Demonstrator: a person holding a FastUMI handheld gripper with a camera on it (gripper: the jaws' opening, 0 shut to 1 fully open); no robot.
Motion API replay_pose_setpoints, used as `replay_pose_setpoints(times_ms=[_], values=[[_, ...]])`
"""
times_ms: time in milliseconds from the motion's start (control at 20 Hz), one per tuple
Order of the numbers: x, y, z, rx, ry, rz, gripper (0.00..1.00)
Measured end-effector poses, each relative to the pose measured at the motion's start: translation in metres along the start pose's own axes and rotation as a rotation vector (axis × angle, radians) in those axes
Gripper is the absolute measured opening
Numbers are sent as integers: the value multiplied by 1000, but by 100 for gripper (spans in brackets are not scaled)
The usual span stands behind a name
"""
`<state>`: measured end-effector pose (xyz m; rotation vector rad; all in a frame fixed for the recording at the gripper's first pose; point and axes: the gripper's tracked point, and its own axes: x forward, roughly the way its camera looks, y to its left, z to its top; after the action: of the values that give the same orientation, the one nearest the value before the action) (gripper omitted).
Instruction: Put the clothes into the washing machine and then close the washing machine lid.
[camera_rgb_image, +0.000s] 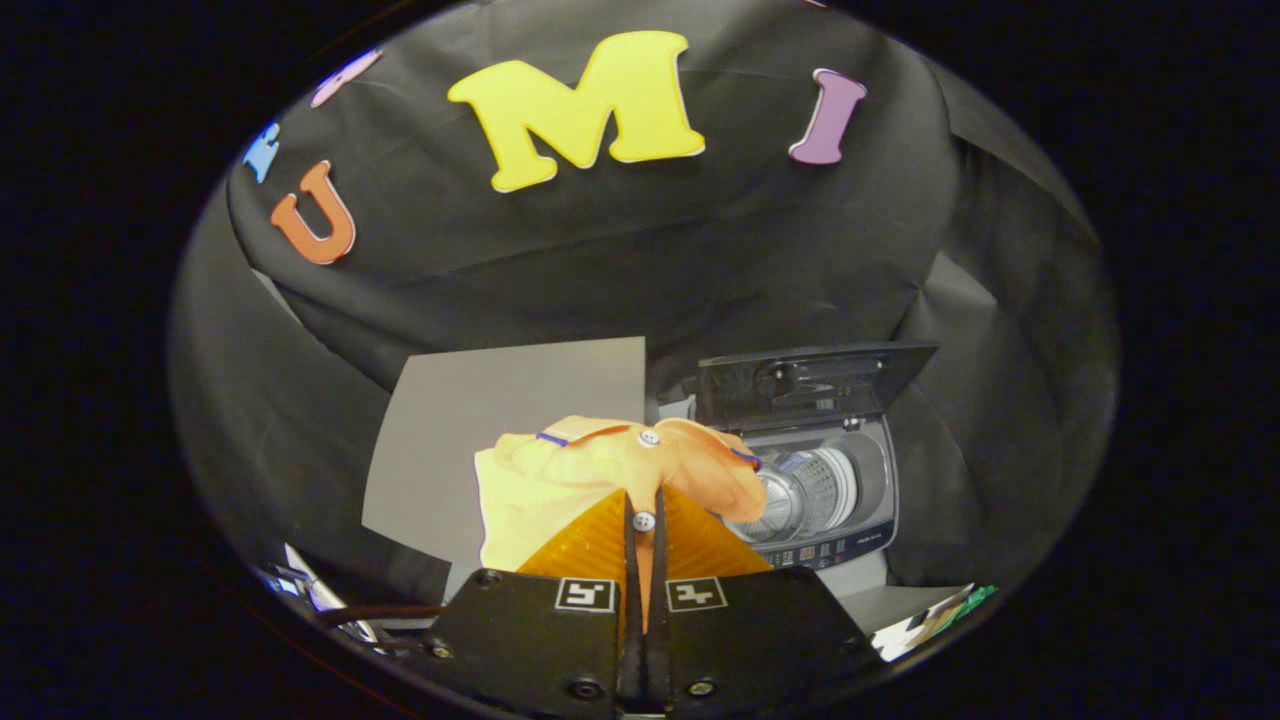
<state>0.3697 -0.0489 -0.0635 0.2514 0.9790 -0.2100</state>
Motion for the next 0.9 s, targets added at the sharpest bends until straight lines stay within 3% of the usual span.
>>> replay_pose_setpoints(times_ms=[400,900], values=[[-4,-85,27,-32,-84,-45,6],[16,-164,29,3,-52,-40,5]])
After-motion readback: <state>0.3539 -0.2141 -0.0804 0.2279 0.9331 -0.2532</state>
